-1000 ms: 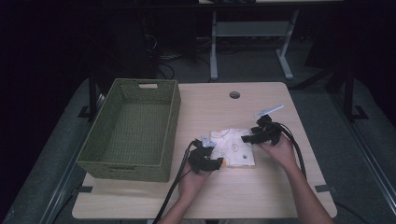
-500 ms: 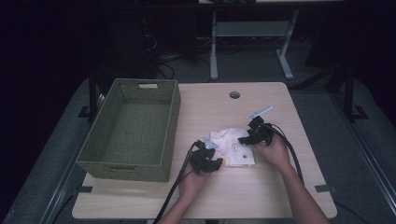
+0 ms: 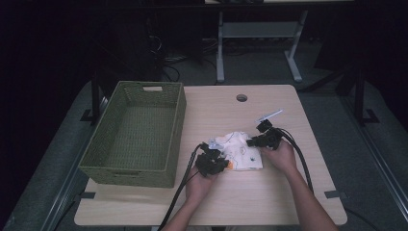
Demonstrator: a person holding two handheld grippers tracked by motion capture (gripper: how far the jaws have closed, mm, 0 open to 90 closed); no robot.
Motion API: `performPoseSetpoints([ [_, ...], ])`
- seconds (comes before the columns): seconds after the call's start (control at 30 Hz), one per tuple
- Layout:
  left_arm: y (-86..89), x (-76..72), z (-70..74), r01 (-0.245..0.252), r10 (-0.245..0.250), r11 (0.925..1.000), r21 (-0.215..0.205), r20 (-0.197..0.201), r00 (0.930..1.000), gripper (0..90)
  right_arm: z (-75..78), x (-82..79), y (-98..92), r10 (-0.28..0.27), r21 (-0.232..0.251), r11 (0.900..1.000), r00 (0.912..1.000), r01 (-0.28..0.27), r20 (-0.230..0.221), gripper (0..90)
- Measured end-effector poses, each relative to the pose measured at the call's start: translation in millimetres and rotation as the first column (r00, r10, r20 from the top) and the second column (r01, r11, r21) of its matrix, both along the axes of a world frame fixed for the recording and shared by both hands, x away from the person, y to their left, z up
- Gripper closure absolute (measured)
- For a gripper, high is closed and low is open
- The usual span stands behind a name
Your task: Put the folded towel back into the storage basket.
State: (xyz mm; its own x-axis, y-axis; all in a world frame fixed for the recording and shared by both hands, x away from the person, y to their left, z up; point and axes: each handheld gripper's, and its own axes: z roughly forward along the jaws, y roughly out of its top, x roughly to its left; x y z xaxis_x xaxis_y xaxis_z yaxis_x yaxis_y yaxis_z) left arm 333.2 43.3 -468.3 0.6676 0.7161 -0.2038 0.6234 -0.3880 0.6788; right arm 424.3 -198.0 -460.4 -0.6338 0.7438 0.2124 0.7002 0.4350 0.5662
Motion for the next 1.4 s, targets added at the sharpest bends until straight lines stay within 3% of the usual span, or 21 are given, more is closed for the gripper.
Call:
performPoseSetpoints([
  [0.17,2.4,2.1,-0.8,0.006,-0.006,0.9997,-0.026,-0.01,0.9999,81.8,-3.7,3.8,-9.0,-0.037,0.101,0.994,0.9963,0.045,-0.078,80.0],
  [0.2,3.4,2.3,-1.0,0.004,-0.005,0.9989,-0.047,-0.016,0.9999,82.1,-7.1,5.1,-15.6,-0.049,0.165,0.984,0.9909,0.07,-0.125,80.4],
  [0.3,7.1,2.8,0.0,0.007,-0.01,0.9949,-0.1,-0.03,0.9995,82.4,-9.4,4.7,-19.8,-0.047,0.201,0.977,0.9886,0.075,-0.143,80.5],
  [0.4,9.7,2.8,3.6,0.001,-0.005,0.9911,-0.133,-0.033,0.9994,82.6,-11.1,3.0,-28.1,-0.049,0.261,0.961,0.9843,0.093,-0.17,80.6],
  [0.6,13.6,1.5,14.4,0.001,-0.007,0.9825,-0.186,-0.035,0.9994,82.6,3.3,-0.4,-31.0,-0.036,0.326,0.941,0.987,0.086,-0.157,80.6],
  [0.67,14.0,0.9,19.5,0.007,-0.013,0.9813,-0.192,-0.027,0.9995,82.7,9.6,-1.3,-31.3,-0.036,0.328,0.941,0.9885,0.083,-0.147,80.6],
  [0.8,16.0,0.1,28.7,0.008,-0.013,0.9753,-0.221,-0.021,0.9997,82.7,17.6,-3.8,-34.5,-0.035,0.36,0.929,0.9901,0.082,-0.136,80.6],
  [0.97,17.5,-1.8,40.4,0.018,-0.019,0.9739,-0.226,-0.003,0.9998,82.8,28.9,-8.5,-40.3,-0.037,0.395,0.915,0.9913,0.085,-0.126,80.6],
  [1.1,18.5,-3.3,50.1,0.036,-0.034,0.9715,-0.234,0.011,0.9994,82.7,35.6,-10.0,-41.5,-0.035,0.404,0.911,0.9917,0.082,-0.124,80.6],
  [1.4,32.9,-5.4,83.0,0.05,-0.038,0.967,-0.25,0.053,0.9979,82.7,70.8,-12.0,-34.0,-0.013,0.437,0.898,0.9966,0.047,-0.081,80.6],
])
